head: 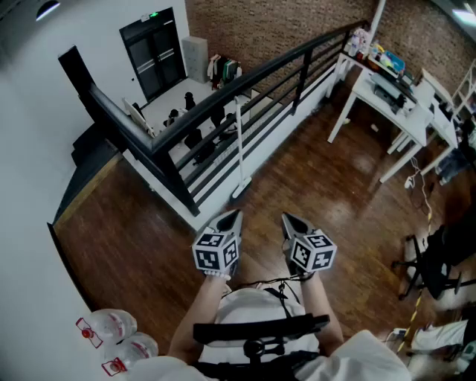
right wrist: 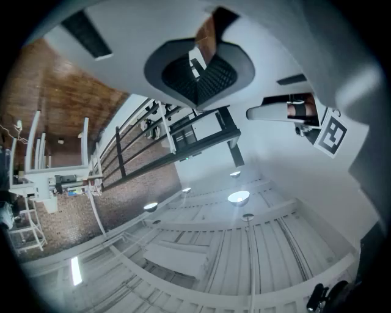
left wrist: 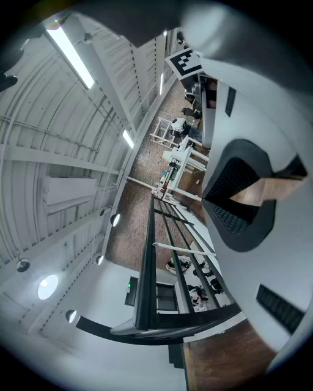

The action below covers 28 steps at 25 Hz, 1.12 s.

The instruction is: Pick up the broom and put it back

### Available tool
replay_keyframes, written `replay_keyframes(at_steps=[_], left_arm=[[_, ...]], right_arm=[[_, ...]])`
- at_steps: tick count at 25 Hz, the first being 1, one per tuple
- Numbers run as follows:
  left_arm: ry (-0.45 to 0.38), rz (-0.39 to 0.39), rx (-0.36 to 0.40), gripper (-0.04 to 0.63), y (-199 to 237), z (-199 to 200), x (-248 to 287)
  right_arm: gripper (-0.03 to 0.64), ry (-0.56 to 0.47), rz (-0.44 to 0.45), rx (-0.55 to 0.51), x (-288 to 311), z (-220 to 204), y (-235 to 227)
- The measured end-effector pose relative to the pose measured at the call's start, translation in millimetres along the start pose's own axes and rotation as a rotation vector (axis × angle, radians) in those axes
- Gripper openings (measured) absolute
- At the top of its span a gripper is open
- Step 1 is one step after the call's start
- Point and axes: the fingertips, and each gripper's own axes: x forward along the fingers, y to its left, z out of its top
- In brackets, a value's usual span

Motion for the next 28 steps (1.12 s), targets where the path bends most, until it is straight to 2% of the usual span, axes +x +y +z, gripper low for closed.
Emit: replay_keyframes(at_steps=[15,23,28], left_arm=[[0.010,0.026,-0.005,-0.012,-12.1,-8.2,9.4],[0.009,0.044,0.007,-0.012,-49.8,-29.7,28.8],[0.039,0.058,0.014,-0.012,-58.5,-35.5,43.9]], right_arm=[[0.017,0.010,0.023,0.016,-5.8,-3.6,-16.2],[0.017,0.010,0.054,0.038,-26.6,-15.9,-54.6],[0.017,0.002,0.053,0.068,-31.7,-12.4,-79.9]])
